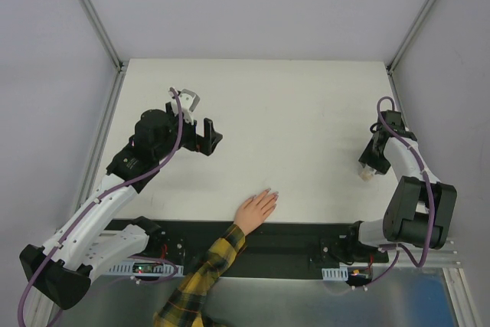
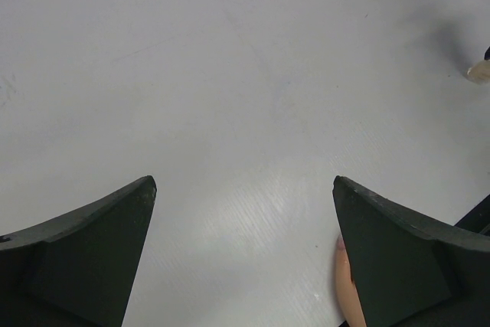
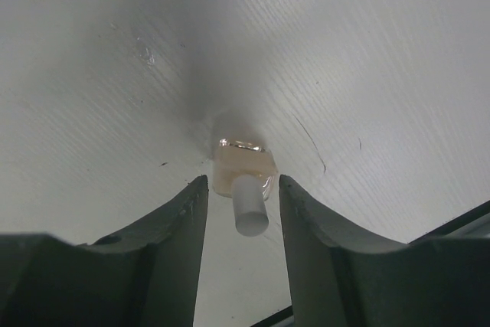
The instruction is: Paint the nails
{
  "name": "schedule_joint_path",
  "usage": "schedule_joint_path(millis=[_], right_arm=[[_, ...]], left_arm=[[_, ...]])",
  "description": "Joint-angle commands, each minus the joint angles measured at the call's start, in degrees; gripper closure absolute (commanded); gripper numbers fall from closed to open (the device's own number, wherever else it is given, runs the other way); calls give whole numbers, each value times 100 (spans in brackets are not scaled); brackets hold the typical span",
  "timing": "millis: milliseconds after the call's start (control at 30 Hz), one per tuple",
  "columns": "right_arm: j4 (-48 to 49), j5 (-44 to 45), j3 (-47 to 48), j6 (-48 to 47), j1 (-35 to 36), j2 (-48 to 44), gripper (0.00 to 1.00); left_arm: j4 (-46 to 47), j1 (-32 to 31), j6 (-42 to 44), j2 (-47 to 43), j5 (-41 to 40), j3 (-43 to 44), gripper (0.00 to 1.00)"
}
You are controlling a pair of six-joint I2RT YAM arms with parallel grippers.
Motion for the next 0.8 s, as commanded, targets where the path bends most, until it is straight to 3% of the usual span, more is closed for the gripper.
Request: schedule_joint_path(millis=[0, 233, 333, 367, 433, 567, 767], right_arm=[[49, 76, -18, 61, -35, 94, 57], [84, -38, 52, -45, -27, 173, 72], [32, 14, 122, -141, 96, 94, 89], [-125, 180, 174, -168, 279, 59, 99], [-337, 348, 455, -290, 578, -98, 99], [-1003, 305, 1140, -423, 2007, -451, 99], [-1831, -160, 2204, -581, 3364, -653, 99]], left_arm=[[72, -69, -7, 4, 188, 6, 1], [72, -69, 19, 48, 276, 6, 1], [72, -69, 20, 91, 407, 14, 1], [72, -69, 20, 109, 469, 6, 1], [99, -69, 20, 188, 653, 6, 1], [467, -69, -24, 364, 1425, -204, 5], [1039, -69, -568, 566, 1611, -390, 8]])
